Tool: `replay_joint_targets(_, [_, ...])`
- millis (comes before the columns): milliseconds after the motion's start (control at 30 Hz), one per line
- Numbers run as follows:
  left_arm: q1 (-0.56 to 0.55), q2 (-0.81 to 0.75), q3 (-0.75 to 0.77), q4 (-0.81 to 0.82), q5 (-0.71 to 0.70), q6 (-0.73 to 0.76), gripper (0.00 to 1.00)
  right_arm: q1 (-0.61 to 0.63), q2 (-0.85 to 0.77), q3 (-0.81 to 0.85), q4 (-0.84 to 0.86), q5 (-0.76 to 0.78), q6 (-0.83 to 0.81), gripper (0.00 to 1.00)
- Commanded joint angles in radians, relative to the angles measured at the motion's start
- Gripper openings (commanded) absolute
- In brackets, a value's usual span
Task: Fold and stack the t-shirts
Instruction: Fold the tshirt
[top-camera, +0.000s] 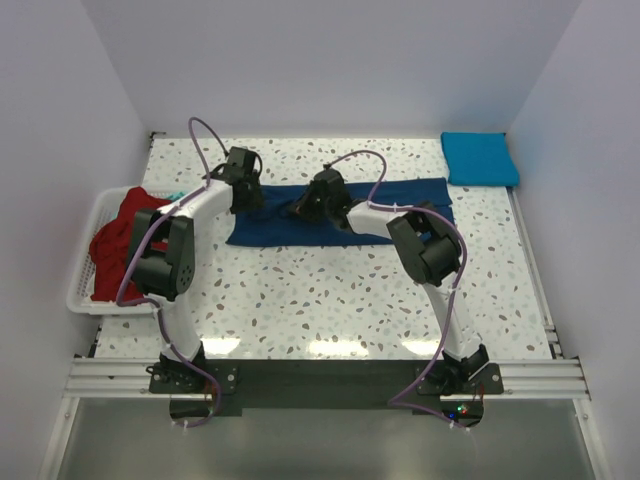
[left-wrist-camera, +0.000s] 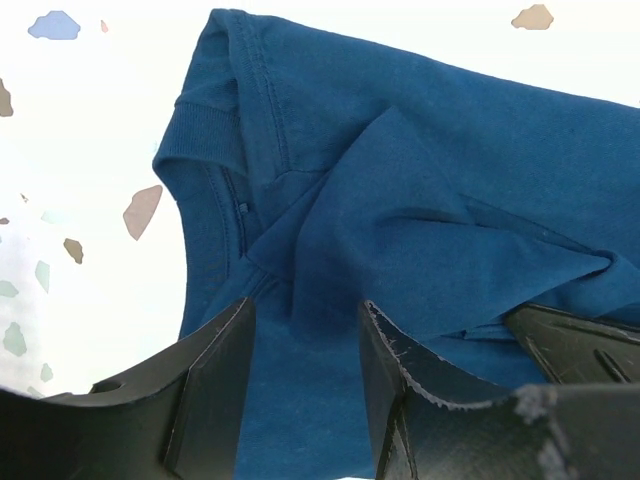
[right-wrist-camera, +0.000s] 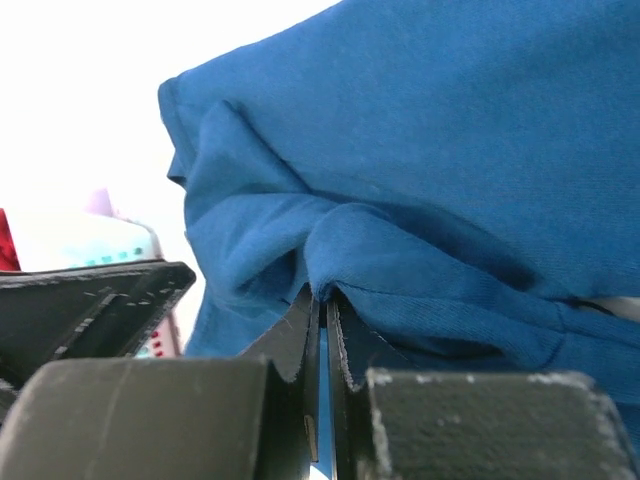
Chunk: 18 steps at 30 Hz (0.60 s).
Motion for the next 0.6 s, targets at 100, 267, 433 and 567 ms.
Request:
replay_joint_targets(100, [0.010,-0.029,-0.006,0.041,0.019,-0.023,0.50,-0.018,-0.094,0.022,-0.052,-0.005,-0.068,0.00])
replay_joint_targets(267, [0.010,0.008,0.007,0.050,0.029,-0.027,0.49,-0.044,-0.122,0.010,-0.081,-0.041,-0.080,0.00])
replay_joint_targets(433, [0.010,0.060,0.016,0.051,0.029,-0.024,0.42,-0.064,-0.113,0.040,-0.112,-0.113,-0.097,0.00])
replay_joint_targets(567, [0.012,0.089,0.025,0.046,0.024,-0.020,0.39,-0.071,-0.097,0.065,-0.144,-0.156,-0.122,0.00])
